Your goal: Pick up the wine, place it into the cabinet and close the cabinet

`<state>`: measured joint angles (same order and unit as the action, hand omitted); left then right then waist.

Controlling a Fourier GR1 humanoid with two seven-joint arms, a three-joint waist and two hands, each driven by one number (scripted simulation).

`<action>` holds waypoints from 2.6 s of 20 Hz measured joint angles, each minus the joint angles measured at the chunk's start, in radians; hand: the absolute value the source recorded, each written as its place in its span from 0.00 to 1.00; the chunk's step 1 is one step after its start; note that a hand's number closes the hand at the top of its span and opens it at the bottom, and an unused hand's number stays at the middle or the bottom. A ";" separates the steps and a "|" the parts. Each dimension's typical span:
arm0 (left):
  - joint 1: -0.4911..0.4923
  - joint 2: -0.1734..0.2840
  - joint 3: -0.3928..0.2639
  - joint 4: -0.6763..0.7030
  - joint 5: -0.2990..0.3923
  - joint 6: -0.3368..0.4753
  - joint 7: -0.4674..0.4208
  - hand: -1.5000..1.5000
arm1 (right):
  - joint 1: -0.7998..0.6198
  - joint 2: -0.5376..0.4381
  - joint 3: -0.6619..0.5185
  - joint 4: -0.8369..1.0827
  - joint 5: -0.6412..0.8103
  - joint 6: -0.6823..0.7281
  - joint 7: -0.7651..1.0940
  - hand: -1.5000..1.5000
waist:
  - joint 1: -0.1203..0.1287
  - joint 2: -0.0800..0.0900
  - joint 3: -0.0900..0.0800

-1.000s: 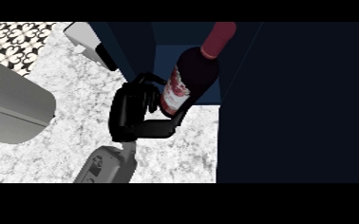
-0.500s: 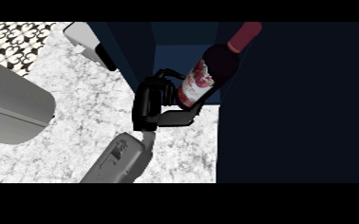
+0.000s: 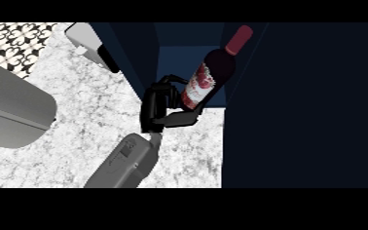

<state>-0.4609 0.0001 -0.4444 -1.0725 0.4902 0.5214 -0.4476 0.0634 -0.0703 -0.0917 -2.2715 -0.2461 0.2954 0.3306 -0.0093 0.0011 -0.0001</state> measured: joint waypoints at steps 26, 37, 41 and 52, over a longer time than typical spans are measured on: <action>-0.253 0.000 -0.025 0.510 0.412 -0.222 -0.268 1.00 | 0.015 0.013 0.013 0.003 -0.015 0.008 -0.002 0.00 | -0.017 0.004 -0.001; -0.407 0.000 -0.007 0.667 0.512 -0.268 -0.268 1.00 | 0.023 0.021 0.025 0.019 0.002 0.020 -0.031 0.00 | -0.027 0.008 0.000; -0.429 0.000 -0.017 0.704 0.533 -0.264 -0.263 1.00 | 0.016 0.028 0.038 0.021 0.019 0.014 -0.034 0.00 | -0.029 0.008 -0.001; -0.479 0.000 0.012 0.828 0.540 -0.276 -0.261 1.00 | -0.017 0.014 0.023 0.048 0.004 0.017 -0.030 0.00 | -0.037 0.012 -0.001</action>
<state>-0.9394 0.0004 -0.4325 -0.2447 1.0303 0.2459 -0.7089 0.0463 -0.0559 -0.0687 -2.2238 -0.2419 0.3122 0.3009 -0.0467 0.0134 -0.0010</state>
